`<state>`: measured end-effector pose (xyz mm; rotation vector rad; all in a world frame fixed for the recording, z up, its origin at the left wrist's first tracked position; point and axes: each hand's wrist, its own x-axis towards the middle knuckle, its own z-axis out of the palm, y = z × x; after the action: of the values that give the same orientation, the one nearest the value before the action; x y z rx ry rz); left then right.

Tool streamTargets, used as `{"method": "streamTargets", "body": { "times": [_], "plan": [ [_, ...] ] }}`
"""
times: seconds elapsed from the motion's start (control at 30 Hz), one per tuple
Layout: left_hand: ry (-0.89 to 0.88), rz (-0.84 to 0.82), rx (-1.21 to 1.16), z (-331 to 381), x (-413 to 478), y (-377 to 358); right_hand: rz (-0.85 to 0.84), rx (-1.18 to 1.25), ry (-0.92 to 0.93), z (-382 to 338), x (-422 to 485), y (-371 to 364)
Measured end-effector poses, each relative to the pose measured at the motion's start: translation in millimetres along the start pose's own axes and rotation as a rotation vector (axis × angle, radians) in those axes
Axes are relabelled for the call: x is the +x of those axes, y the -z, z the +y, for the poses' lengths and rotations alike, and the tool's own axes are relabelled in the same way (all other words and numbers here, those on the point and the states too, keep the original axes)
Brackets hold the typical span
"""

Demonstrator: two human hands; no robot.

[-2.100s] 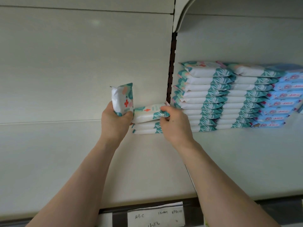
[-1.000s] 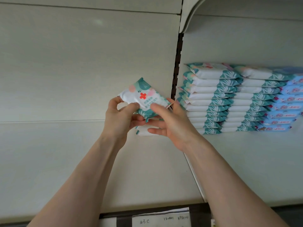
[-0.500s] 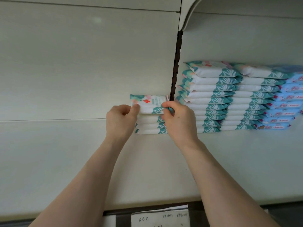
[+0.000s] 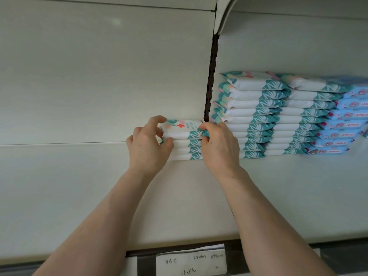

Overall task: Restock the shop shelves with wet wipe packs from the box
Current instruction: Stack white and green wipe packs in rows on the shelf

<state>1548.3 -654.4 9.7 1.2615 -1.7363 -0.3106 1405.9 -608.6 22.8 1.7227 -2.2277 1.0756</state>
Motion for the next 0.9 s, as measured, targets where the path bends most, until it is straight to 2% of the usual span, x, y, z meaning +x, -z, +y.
{"method": "streamTargets", "body": {
  "times": [0.07, 0.2, 0.33, 0.43, 0.57, 0.67, 0.8, 0.9],
  "plan": [
    [-0.062, 0.038, 0.019, -1.5, -1.1, -2.0, 0.01, 0.011, 0.003, 0.1, 0.4, -0.7],
    [-0.074, 0.07, -0.043, -2.9, -2.0, -4.6, 0.035, 0.03, -0.001, 1.1, 0.9, -1.2],
    [-0.148, 0.107, 0.089, -7.7, -0.3, -8.2, 0.05, -0.019, -0.036, -0.4, 2.1, -0.1],
    [-0.097, 0.062, 0.15, -8.8, 0.3, -6.7, 0.035, -0.099, -0.023, -0.4, -1.9, 4.1],
    [-0.075, -0.072, -0.006, -5.7, -2.1, -1.3, 0.041, -0.055, 0.063, -3.0, -8.4, 7.1],
    [-0.118, -0.185, -0.021, -7.0, -4.6, -4.1, -0.042, -0.062, 0.095, -7.7, -10.6, 0.3],
    [-0.108, -0.162, -0.006, -11.1, -2.4, -8.7, -0.091, -0.032, 0.116, -9.3, -10.0, -5.1],
    [-0.115, -0.146, 0.014, -12.9, -2.3, -10.2, -0.02, -0.042, 0.124, -9.5, -9.7, -4.2]
  ]
}}
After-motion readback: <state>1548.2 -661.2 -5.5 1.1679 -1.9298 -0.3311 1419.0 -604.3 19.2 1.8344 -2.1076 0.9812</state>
